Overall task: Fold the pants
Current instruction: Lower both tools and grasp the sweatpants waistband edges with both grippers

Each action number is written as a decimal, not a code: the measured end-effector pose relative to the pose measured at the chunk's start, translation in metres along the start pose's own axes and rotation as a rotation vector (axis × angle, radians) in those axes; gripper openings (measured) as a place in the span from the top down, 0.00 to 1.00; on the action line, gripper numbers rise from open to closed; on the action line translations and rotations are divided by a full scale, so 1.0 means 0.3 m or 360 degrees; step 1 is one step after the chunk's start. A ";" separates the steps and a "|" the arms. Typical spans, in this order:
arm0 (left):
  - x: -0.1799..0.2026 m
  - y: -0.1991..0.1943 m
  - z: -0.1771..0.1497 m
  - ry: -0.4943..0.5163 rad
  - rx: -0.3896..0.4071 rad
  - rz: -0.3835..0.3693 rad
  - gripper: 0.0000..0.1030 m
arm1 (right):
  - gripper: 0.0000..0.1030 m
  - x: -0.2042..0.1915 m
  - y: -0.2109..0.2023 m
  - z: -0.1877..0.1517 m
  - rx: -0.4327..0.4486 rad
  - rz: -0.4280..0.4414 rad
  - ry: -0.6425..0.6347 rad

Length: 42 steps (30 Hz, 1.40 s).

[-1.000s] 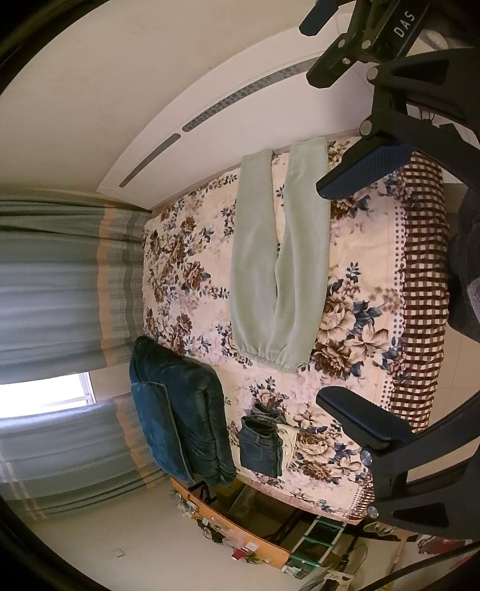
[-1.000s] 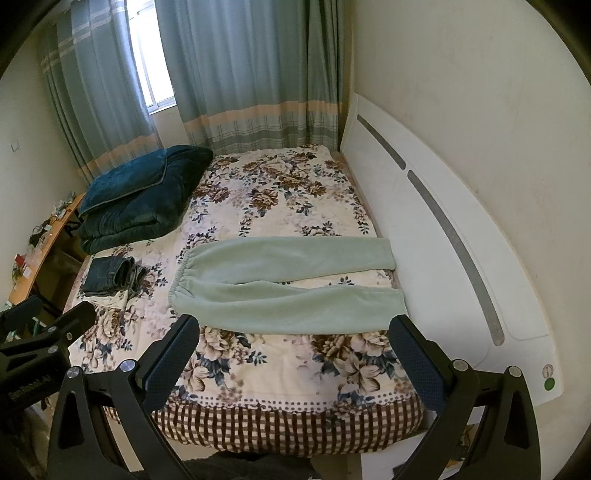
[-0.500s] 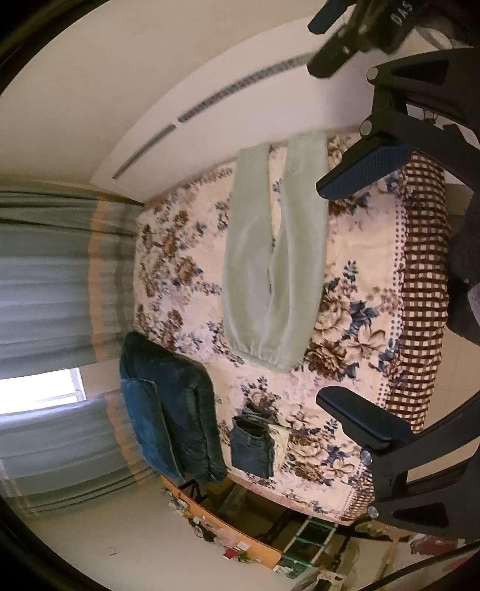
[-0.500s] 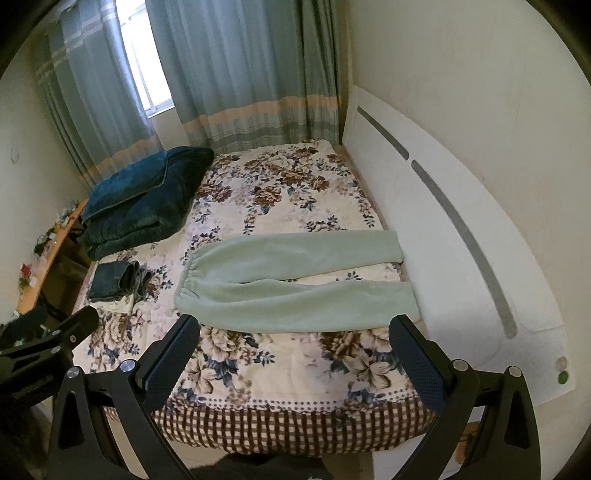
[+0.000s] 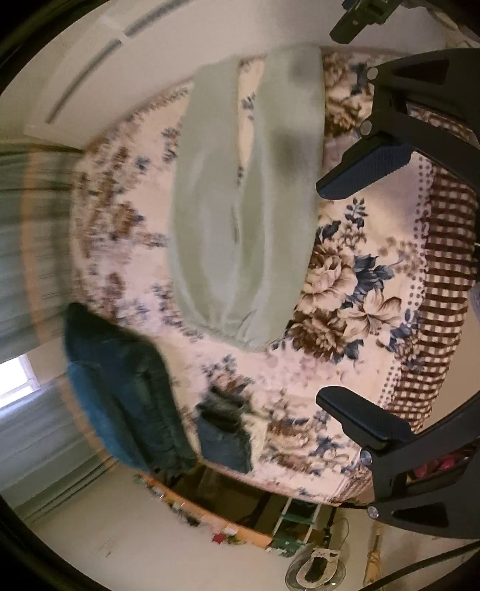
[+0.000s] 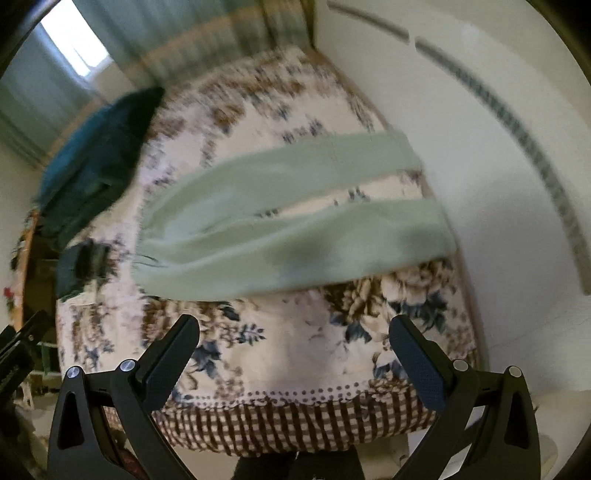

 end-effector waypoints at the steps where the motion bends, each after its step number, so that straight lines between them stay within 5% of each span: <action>1: 0.006 0.078 0.010 -0.0006 -0.0035 -0.0009 0.00 | 0.00 0.007 0.092 0.014 -0.0036 -0.0018 0.0026; 8: -0.007 0.605 0.022 -0.0130 -0.0310 -0.0123 0.00 | 0.00 0.081 0.639 0.046 -0.0211 -0.0169 0.0210; 13: -0.051 0.979 -0.042 -0.0439 -0.0541 -0.0288 0.01 | 0.00 0.175 1.014 0.002 -0.0362 -0.0165 0.0490; 15: -0.064 1.097 -0.078 -0.0584 -0.0633 -0.0363 0.05 | 0.00 0.217 1.134 -0.018 -0.0409 -0.0129 0.0657; 17: -0.074 1.196 -0.108 -0.0730 -0.0695 -0.0459 0.20 | 0.00 0.264 1.258 -0.036 -0.0446 -0.0060 0.0858; 20: -0.108 1.296 -0.152 -0.0937 -0.0741 -0.0558 0.25 | 0.00 0.329 1.389 -0.053 -0.0439 0.0017 0.1106; 23: -0.135 1.363 -0.170 -0.1085 -0.0761 -0.0599 0.25 | 0.03 0.392 1.467 -0.072 -0.0381 0.0107 0.1336; 25: -0.146 1.394 -0.164 -0.1184 -0.0755 -0.0641 0.25 | 0.14 0.430 1.512 -0.080 -0.0314 0.0199 0.1484; 29: -0.163 1.421 -0.117 -0.1318 -0.0688 -0.0679 0.28 | 0.65 0.448 1.581 -0.069 -0.0212 0.0211 0.1476; 30: -0.167 1.416 -0.102 -0.1340 -0.0664 -0.0674 0.33 | 0.76 0.437 1.580 -0.064 -0.0200 0.0188 0.1424; 32: -0.175 1.379 -0.087 -0.1365 -0.0618 -0.0651 0.68 | 0.84 0.414 1.550 -0.050 -0.0123 0.0183 0.1306; 34: -0.185 1.316 -0.085 -0.1330 -0.0572 -0.0609 0.80 | 0.85 0.410 1.493 -0.049 -0.0069 0.0190 0.1273; 38: -0.193 1.203 -0.128 -0.1288 -0.0555 -0.0582 0.77 | 0.83 0.409 1.501 -0.098 -0.0199 0.0206 0.1272; 42: -0.220 1.182 -0.149 -0.1435 -0.0524 -0.0673 0.71 | 0.55 0.347 1.532 -0.075 -0.0301 0.0257 0.1266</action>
Point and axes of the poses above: each gripper's, at about its wrist camera, not at the fingertips, and y roughly the way its jaws point, x to its right, z to its top, the point moved 8 cm from there along y, roughly the way its jaws point, and after that the axes turned 5 degrees about y, right-handed, at the moved point
